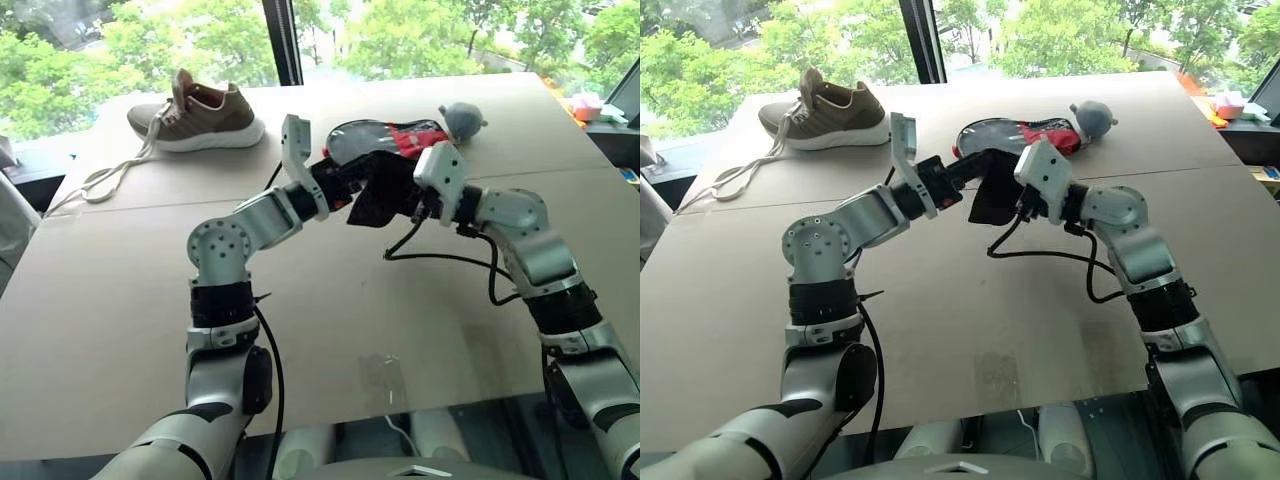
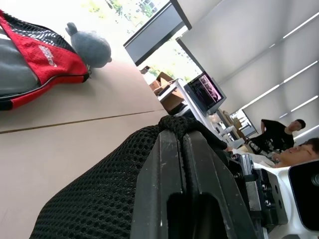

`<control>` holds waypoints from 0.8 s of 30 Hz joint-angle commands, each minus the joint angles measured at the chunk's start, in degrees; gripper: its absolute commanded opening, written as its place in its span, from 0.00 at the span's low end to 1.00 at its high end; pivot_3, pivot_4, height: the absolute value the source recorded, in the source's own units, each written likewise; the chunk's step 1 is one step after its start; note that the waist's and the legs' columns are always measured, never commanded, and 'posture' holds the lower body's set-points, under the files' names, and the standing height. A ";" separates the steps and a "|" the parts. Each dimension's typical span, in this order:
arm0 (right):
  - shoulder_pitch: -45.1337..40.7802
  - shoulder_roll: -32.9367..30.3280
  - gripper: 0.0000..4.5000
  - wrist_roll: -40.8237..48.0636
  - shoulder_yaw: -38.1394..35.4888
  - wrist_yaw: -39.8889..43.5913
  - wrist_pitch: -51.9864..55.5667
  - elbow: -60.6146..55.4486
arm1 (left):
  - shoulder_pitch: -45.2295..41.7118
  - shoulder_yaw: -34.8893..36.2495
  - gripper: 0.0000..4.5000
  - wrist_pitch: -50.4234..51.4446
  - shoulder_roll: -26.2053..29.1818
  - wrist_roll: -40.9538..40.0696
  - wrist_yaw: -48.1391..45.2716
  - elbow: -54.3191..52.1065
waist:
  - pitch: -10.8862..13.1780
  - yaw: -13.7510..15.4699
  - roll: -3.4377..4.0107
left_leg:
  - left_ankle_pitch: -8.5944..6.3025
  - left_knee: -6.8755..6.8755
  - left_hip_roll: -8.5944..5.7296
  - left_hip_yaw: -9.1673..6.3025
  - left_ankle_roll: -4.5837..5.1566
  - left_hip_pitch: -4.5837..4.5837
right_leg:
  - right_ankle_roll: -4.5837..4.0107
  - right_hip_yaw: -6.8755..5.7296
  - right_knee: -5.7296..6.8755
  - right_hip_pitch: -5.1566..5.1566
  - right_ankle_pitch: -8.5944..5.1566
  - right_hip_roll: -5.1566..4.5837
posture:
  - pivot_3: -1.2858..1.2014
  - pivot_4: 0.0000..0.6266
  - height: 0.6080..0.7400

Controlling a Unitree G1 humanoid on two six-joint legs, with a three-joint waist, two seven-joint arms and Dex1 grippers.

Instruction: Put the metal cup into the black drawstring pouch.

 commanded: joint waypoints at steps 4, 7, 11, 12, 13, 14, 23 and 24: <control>0.40 -1.81 0.52 -1.30 -2.51 -0.92 1.15 -3.27 | 1.18 -0.41 0.00 -0.84 1.11 1.45 -1.95 -1.88 | 0.00 -0.05 0.00 | 0.00 0.01 0.01 0.04 0.00 0.03 | 0.00 0.01 0.04 0.00 0.00 0.00 | 0.52 0.24 1.00; 1.27 -1.84 0.53 -4.80 -0.37 -1.60 0.31 -2.21 | 0.69 -0.69 0.00 -0.32 0.81 -0.47 -3.72 -4.63 | 0.00 -0.02 0.00 | 0.00 0.01 0.00 0.04 0.00 0.01 | 0.00 0.01 0.04 0.00 0.00 -0.01 | 0.52 0.24 1.00; 0.84 0.54 0.65 -5.40 -1.30 -4.10 1.96 -1.02 | 0.71 -0.86 0.00 0.28 0.79 -2.24 -5.06 -7.41 | 0.00 -0.11 0.00 | 0.00 0.00 0.01 0.04 0.00 -0.01 | 0.00 0.01 0.03 -0.05 0.00 -0.02 | 0.52 0.24 1.00; 0.72 0.82 0.65 -5.50 -1.50 -4.41 2.09 -0.76 | 0.81 -0.82 0.00 0.39 0.79 -2.44 -4.94 -7.70 | 0.00 -0.10 0.00 | 0.00 -0.02 0.02 0.06 0.00 0.01 | 0.00 0.03 0.03 -0.05 0.00 -0.01 | 0.52 0.24 1.00; 0.68 1.08 0.65 -5.46 -1.75 -4.60 2.13 -0.58 | 0.90 -0.78 0.00 0.47 0.79 -2.55 -4.81 -7.88 | 0.00 -0.06 0.00 | 0.00 -0.02 0.02 0.05 0.00 0.00 | 0.00 0.03 0.04 -0.05 0.00 -0.01 | 0.52 0.24 1.00; 0.80 1.24 0.58 -5.24 -2.01 -4.58 2.17 -0.62 | 0.98 -0.72 0.00 0.54 0.78 -2.64 -4.70 -7.99 | 0.00 -0.04 0.00 | 0.00 -0.01 0.02 0.05 0.00 0.01 | 0.00 0.03 0.04 -0.05 0.00 -0.01 | 0.52 0.24 1.00; 1.02 1.80 0.31 -3.38 -3.41 -4.25 3.89 -1.80 | 1.78 -0.62 0.00 0.73 0.96 -2.37 -4.00 -7.63 | 0.00 -0.03 0.00 | 0.00 0.00 0.01 0.06 0.00 0.00 | 0.00 0.03 0.03 -0.05 0.00 -0.01 | 0.52 0.24 1.00; 0.87 1.68 0.31 -3.10 -3.72 -4.20 4.41 -1.88 | 1.96 -0.69 0.00 0.74 1.02 -2.23 -4.03 -7.58 | 0.00 -0.06 0.00 | 0.00 0.00 0.01 0.06 0.00 0.00 | 0.00 0.03 0.03 -0.05 0.00 -0.01 | 0.52 0.24 1.00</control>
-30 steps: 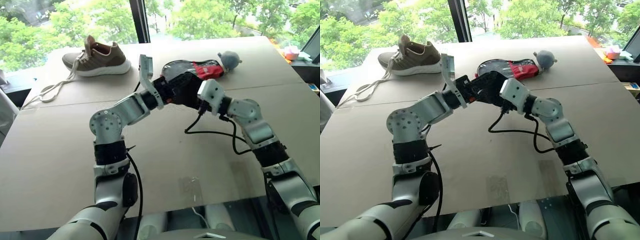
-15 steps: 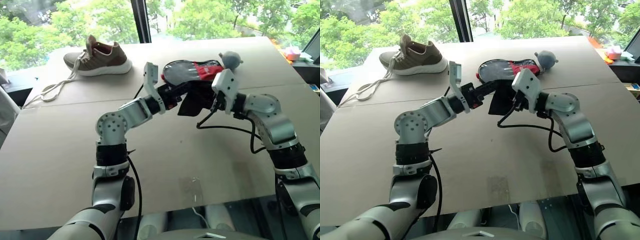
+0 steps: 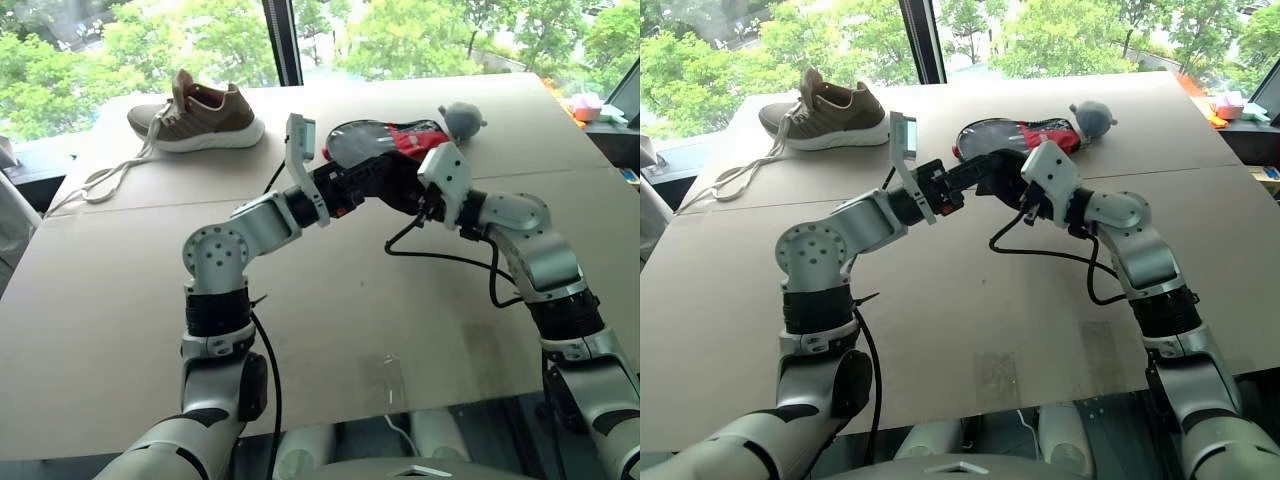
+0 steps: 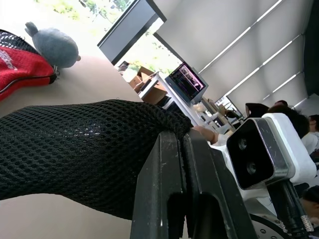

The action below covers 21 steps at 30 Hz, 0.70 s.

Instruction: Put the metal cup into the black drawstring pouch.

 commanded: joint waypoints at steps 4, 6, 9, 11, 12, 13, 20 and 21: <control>-1.25 0.00 0.53 2.97 -4.59 -1.26 3.91 -2.69 | 0.74 -0.02 0.00 -0.38 0.55 -0.51 -0.18 -2.06 | 0.00 0.02 0.00 | 0.00 0.00 0.00 0.00 0.00 0.00 | 0.00 0.00 0.00 0.00 0.00 0.00 | 0.52 0.24 1.00; -1.69 0.19 0.64 3.55 -5.35 -2.14 5.74 -2.93 | 1.00 -0.26 0.00 -0.32 0.60 -0.40 -0.13 -2.20 | 0.00 0.01 0.00 | 0.00 0.00 0.00 0.00 0.00 0.00 | 0.00 0.00 0.01 0.00 0.00 0.00 | 0.52 0.24 1.00; -2.67 -0.16 0.64 6.22 -6.86 -2.34 10.45 -4.18 | 1.44 -0.66 0.00 -0.40 0.65 -0.34 0.00 -2.39 | 0.00 0.00 0.00 | 0.00 0.00 0.00 -0.01 0.00 0.00 | 0.00 0.00 0.01 0.00 0.00 0.00 | 0.52 0.24 1.00; -3.28 -0.48 0.64 8.97 -8.31 -2.60 15.52 -5.28 | 1.61 -0.90 0.00 -0.46 0.83 -0.18 0.05 -2.36 | 0.00 0.03 0.00 | 0.00 -0.01 0.00 -0.01 0.00 -0.01 | 0.00 0.00 0.00 0.00 0.00 0.00 | 0.52 0.24 1.00; -3.64 -0.58 0.64 10.23 -9.23 -3.38 18.59 -5.62 | 1.66 -0.93 0.00 -0.43 0.90 -0.25 0.13 -2.32 | 0.00 0.03 0.00 | 0.00 0.00 0.00 -0.02 0.00 -0.02 | 0.00 0.00 -0.01 0.00 0.00 0.00 | 0.52 0.24 1.00; -4.03 -0.46 0.64 11.68 -10.29 -4.21 21.68 -5.79 | 1.70 -0.96 0.00 -0.45 0.98 -0.27 0.14 -2.29 | 0.00 0.03 0.00 | 0.00 0.00 0.00 -0.01 0.00 -0.01 | 0.00 0.00 -0.01 0.00 0.00 0.00 | 0.52 0.24 1.00; -9.55 9.43 0.64 29.64 -30.04 -21.54 51.11 -2.33 | 2.44 -1.53 0.00 -0.63 1.49 0.66 0.06 -2.39 | 0.00 -0.06 0.01 | 0.00 -0.02 0.02 -0.02 0.00 0.00 | -0.03 0.01 0.01 -0.01 0.01 0.00 | 0.52 0.24 1.00; -10.19 10.91 0.64 30.76 -32.77 -24.43 53.67 -1.50 | 2.51 -1.60 0.00 -0.64 1.45 0.65 0.14 -2.47 | 0.00 0.01 0.03 | 0.00 -0.02 0.05 -0.02 0.00 -0.01 | -0.05 0.01 0.01 -0.01 0.03 0.02 | 0.52 0.24 1.00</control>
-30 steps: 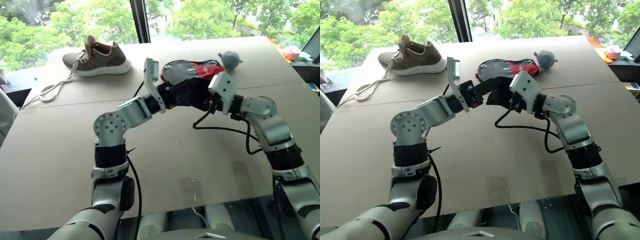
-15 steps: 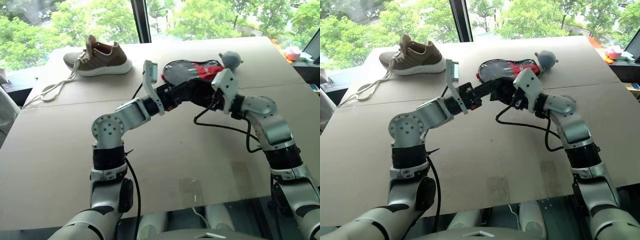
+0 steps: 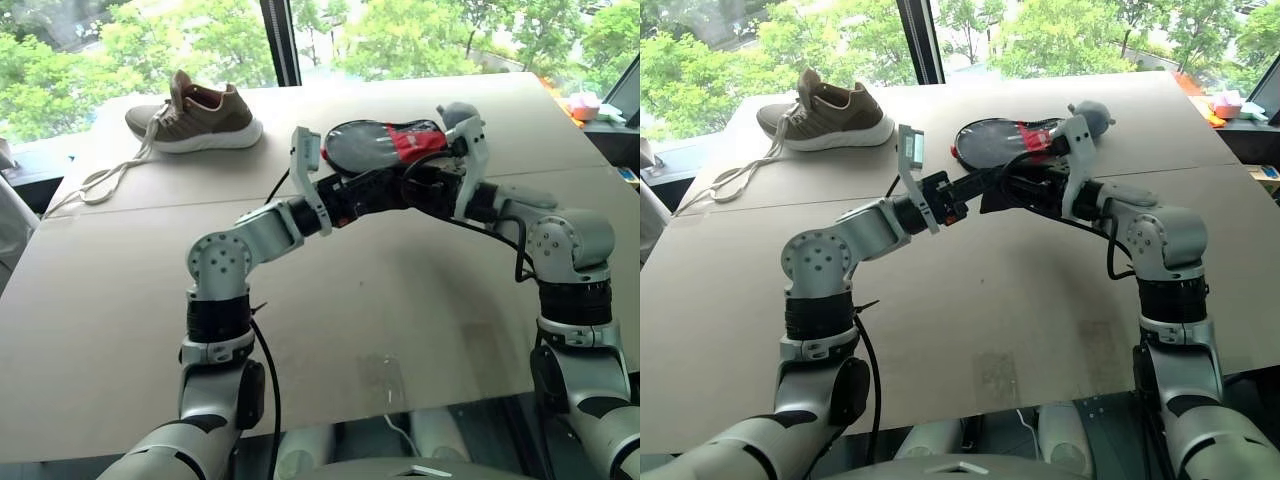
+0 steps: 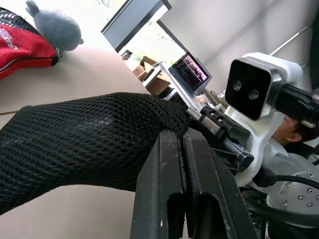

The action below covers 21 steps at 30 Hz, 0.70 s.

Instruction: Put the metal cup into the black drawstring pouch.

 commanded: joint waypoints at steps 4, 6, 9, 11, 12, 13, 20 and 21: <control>-8.51 12.16 0.64 12.52 -28.61 -26.10 18.10 4.24 | 1.01 0.06 0.00 -0.11 0.99 0.00 0.12 -2.04 | -0.01 0.17 0.03 | 0.00 -0.03 0.01 -0.01 0.00 0.00 | -0.04 -0.02 0.00 -0.01 0.02 0.00 | 0.52 0.24 1.00; -8.83 12.31 0.64 13.86 -29.30 -26.70 20.12 3.43 | 1.01 -0.01 0.00 -0.15 0.90 0.04 0.29 -2.00 | -0.01 0.12 0.04 | 0.00 -0.04 -0.02 0.01 0.01 -0.05 | -0.03 0.00 -0.01 -0.06 0.02 -0.01 | 0.52 0.24 1.00; -5.08 6.43 0.64 13.47 -19.54 -20.46 19.79 -3.45 | 0.88 0.32 0.00 -0.28 0.88 0.18 0.58 -1.58 | -0.01 0.15 0.04 | 0.00 -0.03 -0.03 0.09 0.01 -0.21 | -0.03 0.09 0.05 -0.29 0.03 -0.02 | 0.52 0.24 1.00; -0.56 -2.38 0.64 8.94 -6.42 -11.47 12.64 -10.20 | 0.65 0.84 0.00 -0.64 0.93 0.48 1.02 -0.93 | -0.01 0.31 0.06 | 0.00 -0.04 -0.05 0.07 0.02 -0.28 | -0.03 0.06 0.03 -0.33 0.02 -0.04 | 0.52 0.24 1.00; 1.58 -7.85 0.64 4.18 1.10 -6.28 5.83 -13.00 | 0.50 1.08 0.00 -0.82 0.95 0.60 1.18 -0.55 | -0.02 0.07 0.06 | -0.01 -0.04 -0.08 0.07 0.04 -0.36 | -0.02 0.02 -0.02 -0.37 0.02 -0.06 | 0.52 0.24 1.00; 3.01 -12.11 0.64 -0.62 6.87 -2.02 -1.58 -14.79 | 0.36 1.19 0.00 -0.92 0.93 0.68 1.34 -0.27 | -0.02 -0.09 0.06 | -0.03 -0.03 -0.08 0.14 0.06 -0.40 | -0.01 0.03 -0.01 -0.43 0.02 -0.07 | 0.52 0.24 1.00; 7.92 -26.91 0.64 -26.41 27.57 15.57 -43.97 -14.33 | -0.30 1.13 0.00 -1.03 0.33 0.83 2.06 0.39 | -0.01 -1.33 0.02 | -0.03 -0.03 0.04 0.53 0.06 -0.15 | 0.06 0.25 0.10 -0.38 0.03 0.03 | 0.52 0.24 1.00; 8.06 -27.32 0.64 -28.53 28.26 16.59 -48.95 -12.88 | -0.43 1.14 0.00 -1.13 0.28 0.83 2.14 0.51 | -0.01 -1.32 0.01 | -0.03 -0.01 0.05 0.54 0.06 -0.10 | 0.08 0.26 0.09 -0.33 0.05 0.03 | 0.52 0.24 1.00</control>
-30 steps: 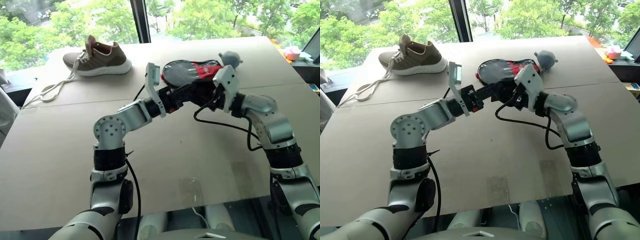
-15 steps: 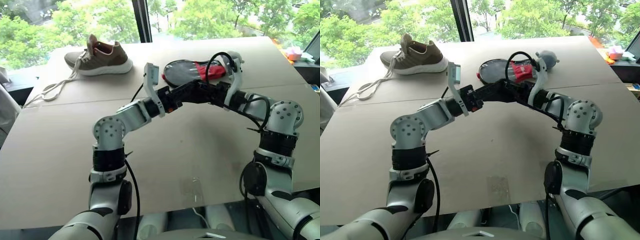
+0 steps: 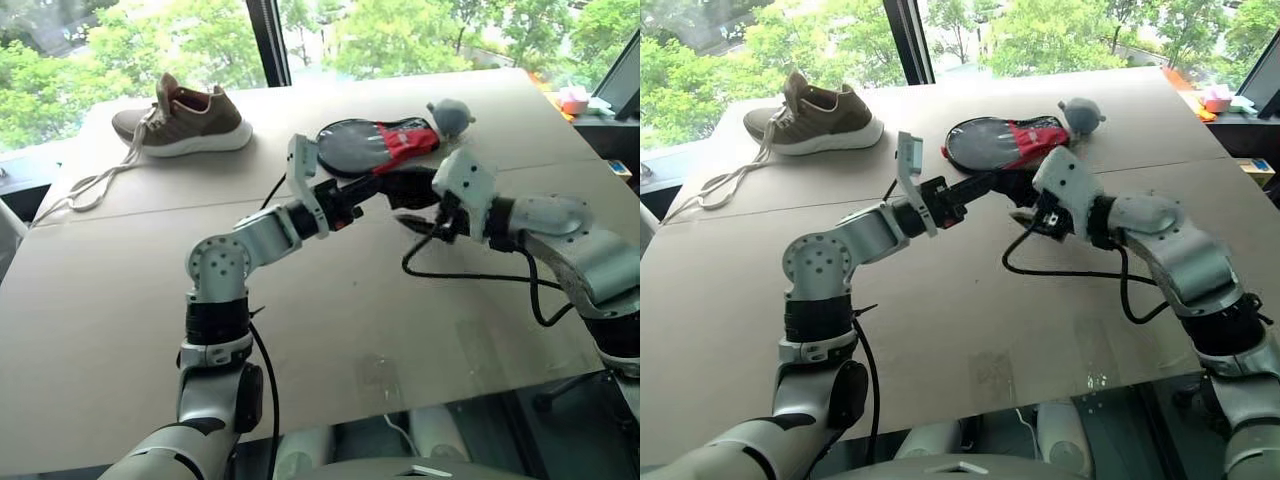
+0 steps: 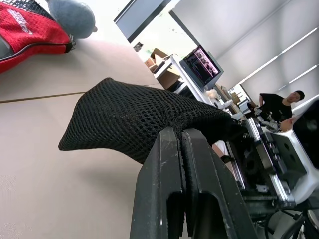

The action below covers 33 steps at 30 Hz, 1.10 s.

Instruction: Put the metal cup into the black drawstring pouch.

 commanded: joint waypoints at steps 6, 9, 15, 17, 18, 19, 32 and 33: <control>-1.74 -2.89 0.64 -20.66 5.09 6.35 -36.53 10.69 | -1.93 0.76 0.00 -1.55 -0.61 0.28 0.21 -0.24 | 0.00 0.70 -0.02 | 0.00 0.12 0.00 0.00 0.00 0.03 | 0.08 0.04 -0.07 0.11 0.07 0.00 | 0.52 0.24 1.00; -2.61 -1.20 0.64 -23.62 3.54 3.54 -45.63 14.72 | -1.91 0.74 0.00 -1.49 -0.89 0.51 0.14 -0.34 | 0.01 1.21 -0.02 | 0.00 0.11 0.00 0.00 0.00 0.02 | 0.07 0.05 -0.09 0.09 0.07 0.01 | 0.52 0.24 1.00; 0.22 5.05 0.64 -5.46 -7.13 2.25 -32.72 10.55 | -0.82 1.72 0.00 -1.31 -0.19 0.50 0.50 -1.01 | 0.02 1.60 -0.04 | 0.00 0.07 0.03 -0.02 0.00 0.00 | 0.06 0.08 -0.13 0.06 0.07 0.02 | 0.52 0.24 1.00; 1.71 9.66 0.64 8.89 -12.71 -1.16 -18.35 5.91 | -0.66 1.93 0.00 -1.30 -0.01 0.49 0.52 -0.95 | 0.01 1.64 -0.07 | 0.00 0.04 0.07 -0.09 0.00 0.00 | 0.05 0.06 -0.15 0.09 0.07 0.02 | 0.52 0.24 1.00; 1.78 11.47 0.64 15.59 -15.70 -3.27 -11.97 4.69 | -0.63 1.91 0.00 -1.33 0.00 0.56 0.48 -0.86 | 0.02 1.67 -0.06 | 0.00 0.05 0.13 -0.12 0.00 -0.01 | 0.03 0.05 -0.15 0.10 0.08 0.06 | 0.52 0.24 1.00; 2.06 13.04 0.64 23.60 -18.72 -5.27 -6.06 3.54 | -0.56 1.77 0.00 -1.33 -0.04 0.67 0.45 -0.87 | 0.02 1.67 -0.06 | 0.00 0.04 0.13 -0.11 0.00 0.00 | 0.02 0.07 -0.14 0.09 0.09 0.06 | 0.52 0.24 1.00; -5.63 34.51 0.64 89.20 -41.48 -51.57 1.03 6.82 | -1.13 1.29 0.00 -1.55 -0.20 1.49 -0.32 -0.25 | 0.01 1.37 -0.02 | 0.00 -0.01 0.21 0.00 0.01 0.03 | -0.11 0.12 -0.09 0.03 0.18 0.15 | 0.52 0.24 1.00; -6.34 35.12 0.64 90.66 -42.66 -53.52 -0.49 7.45 | -0.98 1.22 0.00 -1.53 -0.19 1.54 -0.35 -0.32 | 0.00 1.44 -0.01 | 0.00 -0.01 0.21 0.00 0.01 0.02 | -0.11 0.12 -0.09 0.03 0.18 0.16 | 0.52 0.24 1.00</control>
